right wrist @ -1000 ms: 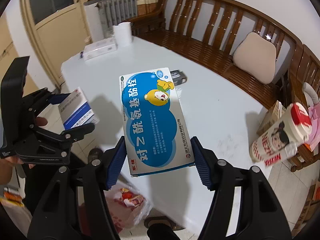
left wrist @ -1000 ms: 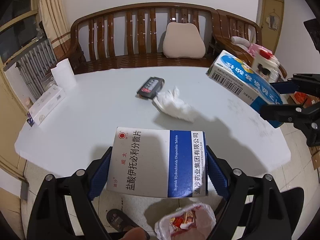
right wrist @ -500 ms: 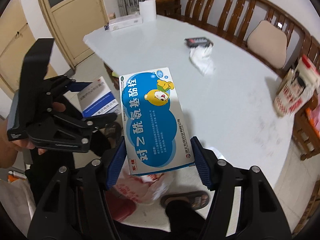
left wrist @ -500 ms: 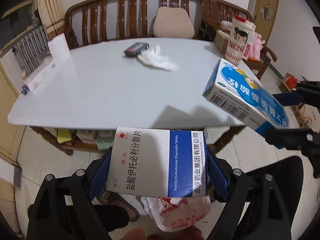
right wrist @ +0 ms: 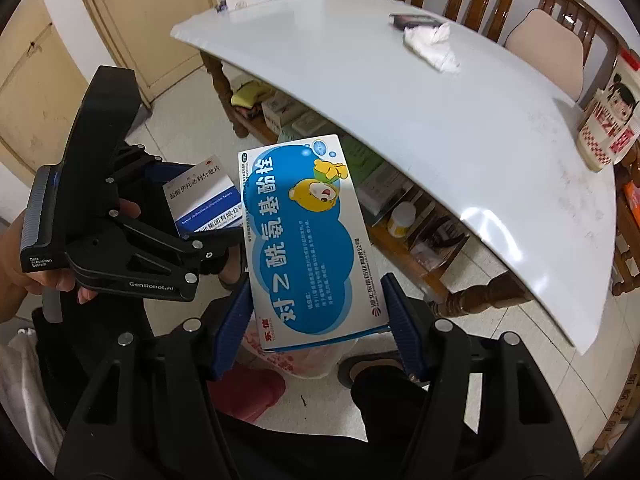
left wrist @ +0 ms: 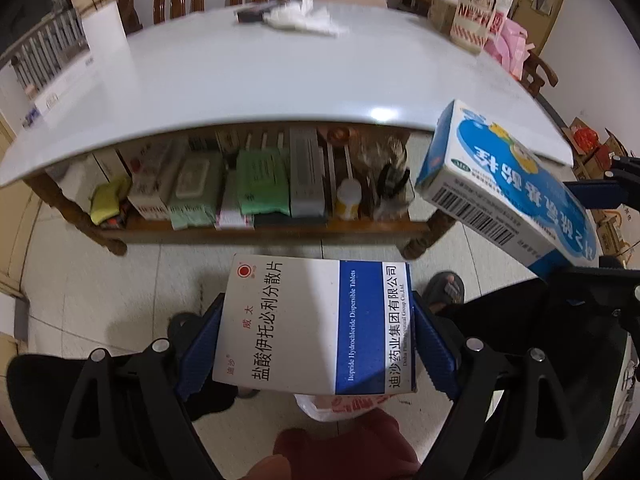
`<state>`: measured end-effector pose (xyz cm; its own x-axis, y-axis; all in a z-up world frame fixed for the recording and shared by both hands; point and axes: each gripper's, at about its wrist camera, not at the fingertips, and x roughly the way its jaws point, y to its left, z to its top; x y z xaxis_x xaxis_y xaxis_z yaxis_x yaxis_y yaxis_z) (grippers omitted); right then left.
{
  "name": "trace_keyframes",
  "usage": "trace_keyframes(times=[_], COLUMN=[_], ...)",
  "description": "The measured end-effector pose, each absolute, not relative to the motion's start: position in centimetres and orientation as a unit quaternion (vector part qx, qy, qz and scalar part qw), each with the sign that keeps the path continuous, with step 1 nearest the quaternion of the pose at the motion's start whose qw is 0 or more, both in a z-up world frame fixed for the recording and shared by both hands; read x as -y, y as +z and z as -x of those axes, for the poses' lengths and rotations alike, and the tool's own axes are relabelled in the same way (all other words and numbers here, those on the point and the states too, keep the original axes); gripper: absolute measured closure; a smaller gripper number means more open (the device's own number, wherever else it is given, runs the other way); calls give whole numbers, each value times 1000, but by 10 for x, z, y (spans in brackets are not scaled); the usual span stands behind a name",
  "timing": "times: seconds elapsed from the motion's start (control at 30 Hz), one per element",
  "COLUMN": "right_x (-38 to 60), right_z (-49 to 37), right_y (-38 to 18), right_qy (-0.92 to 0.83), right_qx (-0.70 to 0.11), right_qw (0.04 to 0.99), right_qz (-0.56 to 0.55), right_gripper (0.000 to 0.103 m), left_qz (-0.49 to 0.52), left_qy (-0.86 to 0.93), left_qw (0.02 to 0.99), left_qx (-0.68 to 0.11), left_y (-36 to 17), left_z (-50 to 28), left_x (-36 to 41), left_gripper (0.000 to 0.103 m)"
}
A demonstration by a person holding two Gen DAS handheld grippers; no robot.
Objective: Collect trash
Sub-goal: 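Lift both medicine boxes and carry them with both tools down to the bag, then open both tools to drop the medicine boxes into the bag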
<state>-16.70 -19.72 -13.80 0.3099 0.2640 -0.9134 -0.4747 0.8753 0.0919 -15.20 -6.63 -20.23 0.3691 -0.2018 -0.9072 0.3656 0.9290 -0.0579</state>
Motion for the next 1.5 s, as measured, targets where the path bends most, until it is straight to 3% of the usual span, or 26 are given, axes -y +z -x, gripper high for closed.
trace_keyframes(times=[0.37,0.97,1.5], right_x=[184,179,191], right_z=[166,132,112], right_y=[-194,-343,-431], right_qy=[234,227,210], right_qx=[-580,-690,-739], right_qw=[772,680,638], right_qz=[111,98,48], right_gripper=[41,41,39], left_qz=[-68,-70,-78], left_qy=[-156,-138,-117], left_qw=[783,683,642], left_qx=[-599,-714,-753], left_y=[-263,-380,-464], left_z=[160,140,132], left_x=[63,84,87], left_gripper=[20,20,19])
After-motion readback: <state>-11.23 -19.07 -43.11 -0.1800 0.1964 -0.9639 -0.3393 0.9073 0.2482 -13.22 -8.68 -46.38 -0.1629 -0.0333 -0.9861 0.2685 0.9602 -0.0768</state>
